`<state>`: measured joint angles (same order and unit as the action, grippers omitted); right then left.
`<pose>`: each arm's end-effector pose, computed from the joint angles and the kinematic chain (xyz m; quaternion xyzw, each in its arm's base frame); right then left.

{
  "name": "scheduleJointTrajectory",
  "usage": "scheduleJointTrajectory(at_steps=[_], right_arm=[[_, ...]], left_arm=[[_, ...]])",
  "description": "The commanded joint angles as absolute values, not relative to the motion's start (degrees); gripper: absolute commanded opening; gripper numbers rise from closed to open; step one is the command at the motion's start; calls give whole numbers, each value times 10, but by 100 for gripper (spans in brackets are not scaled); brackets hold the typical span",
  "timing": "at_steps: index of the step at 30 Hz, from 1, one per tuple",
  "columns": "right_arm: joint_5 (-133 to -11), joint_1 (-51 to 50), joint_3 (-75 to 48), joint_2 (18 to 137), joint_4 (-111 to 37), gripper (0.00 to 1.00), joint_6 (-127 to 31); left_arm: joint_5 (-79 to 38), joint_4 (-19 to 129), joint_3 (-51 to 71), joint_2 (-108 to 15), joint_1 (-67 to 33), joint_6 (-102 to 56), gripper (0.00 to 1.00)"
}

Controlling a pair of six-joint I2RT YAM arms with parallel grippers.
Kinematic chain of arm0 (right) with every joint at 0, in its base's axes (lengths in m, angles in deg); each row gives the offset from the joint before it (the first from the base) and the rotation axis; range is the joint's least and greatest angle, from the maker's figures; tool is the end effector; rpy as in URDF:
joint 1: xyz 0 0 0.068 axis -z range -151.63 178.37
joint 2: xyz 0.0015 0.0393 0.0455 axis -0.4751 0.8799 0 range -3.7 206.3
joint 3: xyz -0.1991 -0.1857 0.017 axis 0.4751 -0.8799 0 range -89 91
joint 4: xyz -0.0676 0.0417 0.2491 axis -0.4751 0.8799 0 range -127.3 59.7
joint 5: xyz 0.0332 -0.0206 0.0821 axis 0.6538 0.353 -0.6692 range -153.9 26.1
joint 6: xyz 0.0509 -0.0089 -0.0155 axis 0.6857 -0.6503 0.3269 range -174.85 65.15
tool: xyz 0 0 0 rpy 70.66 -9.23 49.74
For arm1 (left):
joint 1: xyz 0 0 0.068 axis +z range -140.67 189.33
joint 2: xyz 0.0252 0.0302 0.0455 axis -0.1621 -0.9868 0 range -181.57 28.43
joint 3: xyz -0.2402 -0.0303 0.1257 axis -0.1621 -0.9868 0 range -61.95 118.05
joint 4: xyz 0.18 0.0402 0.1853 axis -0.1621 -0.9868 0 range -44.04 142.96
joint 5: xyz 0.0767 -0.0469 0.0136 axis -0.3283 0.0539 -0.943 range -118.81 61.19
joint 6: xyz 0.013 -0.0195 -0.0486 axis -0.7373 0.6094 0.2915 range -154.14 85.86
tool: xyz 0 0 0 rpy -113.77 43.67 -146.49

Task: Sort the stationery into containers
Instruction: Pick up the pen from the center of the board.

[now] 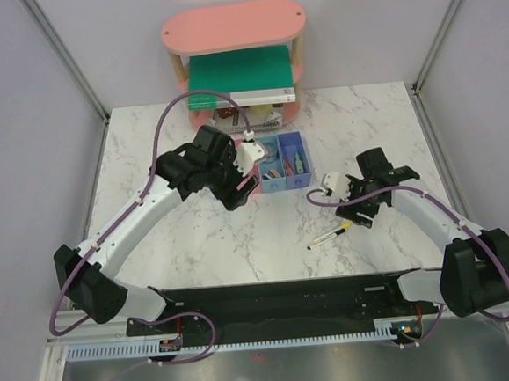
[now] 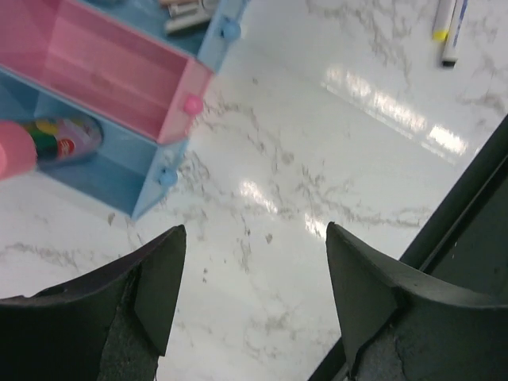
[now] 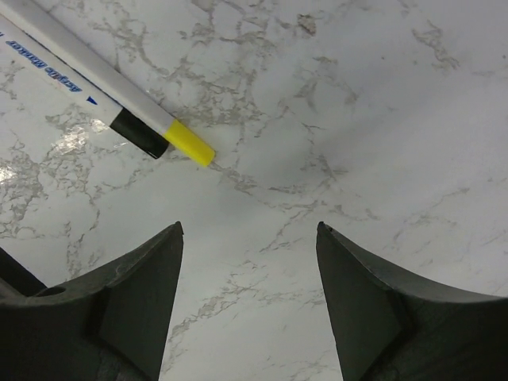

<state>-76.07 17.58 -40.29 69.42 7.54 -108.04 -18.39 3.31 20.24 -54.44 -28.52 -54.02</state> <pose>0.2243 0.0503 0.2176 -0.5343 0.8195 0.0325 0.2046 0.2350 -0.1907 0.3486 0.4792 0.8055 -0.1371 0.3205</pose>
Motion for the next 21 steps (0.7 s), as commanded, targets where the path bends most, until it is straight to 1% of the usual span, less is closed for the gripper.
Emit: scheduleJointTrajectory(at_steps=[1,10,17,21], right_arm=[[-751,134,-430,695,51,75,-1115],[-708,90,-450,750,-7,73,-1129],[-700,82,-439,799,-36,65,-1133],[-708,68,-444,801,-49,60,-1131]], left_arm=[[-210,-29,167,-486,-284,-615,78],[-216,-64,168,-456,-283,-623,79],[-223,-66,153,-440,-279,-625,79],[-224,-66,151,-439,-279,-625,79]])
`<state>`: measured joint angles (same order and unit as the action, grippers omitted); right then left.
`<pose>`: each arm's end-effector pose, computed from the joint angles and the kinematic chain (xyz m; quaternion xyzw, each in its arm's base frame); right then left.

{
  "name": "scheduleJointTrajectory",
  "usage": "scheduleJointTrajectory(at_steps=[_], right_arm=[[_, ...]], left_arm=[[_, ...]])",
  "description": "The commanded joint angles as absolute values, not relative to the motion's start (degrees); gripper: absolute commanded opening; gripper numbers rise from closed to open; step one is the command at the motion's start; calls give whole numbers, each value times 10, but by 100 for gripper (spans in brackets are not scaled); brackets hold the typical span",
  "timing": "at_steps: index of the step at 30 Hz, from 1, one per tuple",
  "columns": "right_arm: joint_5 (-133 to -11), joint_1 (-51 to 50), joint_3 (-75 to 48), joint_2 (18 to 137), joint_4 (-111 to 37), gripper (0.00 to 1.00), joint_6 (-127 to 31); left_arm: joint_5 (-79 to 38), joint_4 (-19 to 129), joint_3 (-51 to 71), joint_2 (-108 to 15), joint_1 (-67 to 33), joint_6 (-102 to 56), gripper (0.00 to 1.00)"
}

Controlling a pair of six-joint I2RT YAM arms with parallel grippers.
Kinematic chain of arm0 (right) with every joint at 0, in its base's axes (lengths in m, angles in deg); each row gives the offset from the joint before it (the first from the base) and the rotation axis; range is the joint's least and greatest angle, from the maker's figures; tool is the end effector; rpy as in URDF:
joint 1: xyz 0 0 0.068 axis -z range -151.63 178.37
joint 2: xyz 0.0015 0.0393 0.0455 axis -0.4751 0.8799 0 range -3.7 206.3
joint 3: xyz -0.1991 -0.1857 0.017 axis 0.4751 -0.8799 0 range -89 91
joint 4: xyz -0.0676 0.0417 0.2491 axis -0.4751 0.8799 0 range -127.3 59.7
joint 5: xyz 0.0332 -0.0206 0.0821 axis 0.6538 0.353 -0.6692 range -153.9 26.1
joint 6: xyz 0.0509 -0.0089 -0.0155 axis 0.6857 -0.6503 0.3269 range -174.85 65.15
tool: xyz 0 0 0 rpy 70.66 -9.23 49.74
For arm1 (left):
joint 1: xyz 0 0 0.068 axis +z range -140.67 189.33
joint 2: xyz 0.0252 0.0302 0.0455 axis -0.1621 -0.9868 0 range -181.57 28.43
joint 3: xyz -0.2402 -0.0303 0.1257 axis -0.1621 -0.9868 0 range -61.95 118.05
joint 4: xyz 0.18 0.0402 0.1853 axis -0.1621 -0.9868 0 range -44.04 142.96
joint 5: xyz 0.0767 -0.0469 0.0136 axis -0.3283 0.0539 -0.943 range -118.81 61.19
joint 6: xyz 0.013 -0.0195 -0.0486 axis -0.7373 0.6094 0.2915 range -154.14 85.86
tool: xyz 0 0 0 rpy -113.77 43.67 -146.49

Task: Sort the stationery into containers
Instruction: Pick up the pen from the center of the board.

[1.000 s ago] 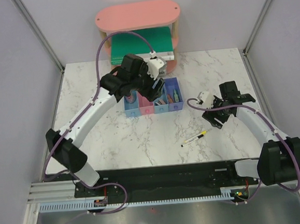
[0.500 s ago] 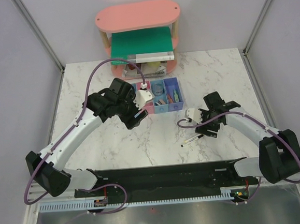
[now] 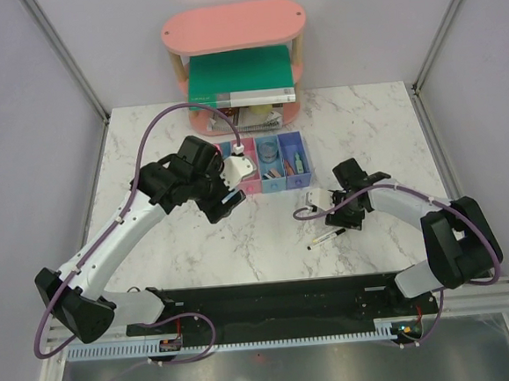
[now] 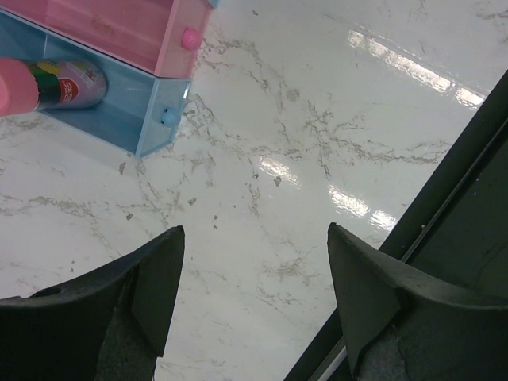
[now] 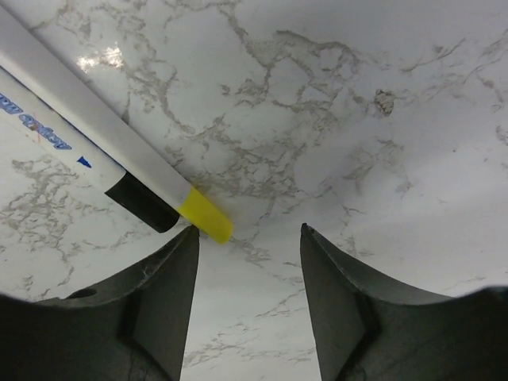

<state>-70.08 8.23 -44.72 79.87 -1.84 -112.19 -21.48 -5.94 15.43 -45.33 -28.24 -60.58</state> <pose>0.2304 0.0885 0.1615 -0.6249 0.7676 0.0084 0.1426 0.1948 -0.1555 0.3524 0.5209 0.7976 -0.0896 0.2905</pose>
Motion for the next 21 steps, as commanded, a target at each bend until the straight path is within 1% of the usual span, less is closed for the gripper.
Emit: scheduleJointTrajectory(at_steps=[1,4,9,10,11,16,21], right_arm=[[-709,65,-448,801,-51,60,-1132],[-707,52,-461,800,-57,56,-1136],[-705,37,-466,804,-58,33,-1138],[-705,35,-467,805,-57,26,-1138],[-705,34,-469,805,-57,22,-1139],[-695,27,-476,800,-55,17,-1146],[-695,24,-466,789,-43,15,-1142]], left_arm=[[-226,-66,152,-439,-278,-626,79],[-229,-66,152,-439,-275,-629,79],[-227,-65,149,-438,-268,-628,80],[-228,-65,148,-437,-267,-628,80],[-229,-64,145,-436,-265,-628,80],[-230,-59,140,-434,-260,-628,80],[-229,-54,137,-436,-257,-624,80]])
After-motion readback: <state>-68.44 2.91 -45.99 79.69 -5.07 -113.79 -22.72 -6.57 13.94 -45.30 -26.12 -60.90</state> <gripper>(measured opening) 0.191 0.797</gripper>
